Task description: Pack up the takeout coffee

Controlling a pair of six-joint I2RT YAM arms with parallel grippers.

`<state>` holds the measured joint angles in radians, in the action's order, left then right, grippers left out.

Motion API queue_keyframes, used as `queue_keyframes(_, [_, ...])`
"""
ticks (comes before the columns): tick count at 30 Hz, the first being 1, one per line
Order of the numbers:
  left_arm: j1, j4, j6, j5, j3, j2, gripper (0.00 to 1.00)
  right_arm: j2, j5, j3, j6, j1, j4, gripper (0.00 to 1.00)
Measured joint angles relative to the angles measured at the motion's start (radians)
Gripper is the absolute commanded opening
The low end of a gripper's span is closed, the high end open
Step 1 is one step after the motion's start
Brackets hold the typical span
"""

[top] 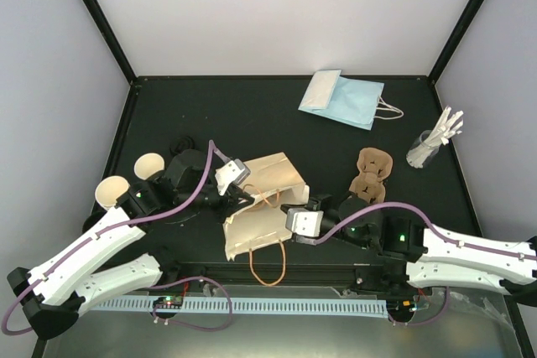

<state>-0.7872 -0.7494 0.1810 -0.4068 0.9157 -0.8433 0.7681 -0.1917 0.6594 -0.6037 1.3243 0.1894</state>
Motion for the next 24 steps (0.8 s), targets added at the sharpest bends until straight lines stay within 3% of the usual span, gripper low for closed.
queue_keyframes(8, [0.000,0.012,0.011,0.000,-0.003,0.000,0.02,0.022,0.085,0.021,-0.077,-0.006,0.077,0.01])
queue_keyframes(17, [0.000,0.061,0.050,0.000,-0.005,0.000,0.02,0.261,0.124,0.216,-0.156,0.026,0.192,0.01])
queue_keyframes(24, [0.000,0.092,0.068,0.000,-0.010,0.000,0.02,0.388,0.050,0.244,-0.161,0.033,0.250,0.01])
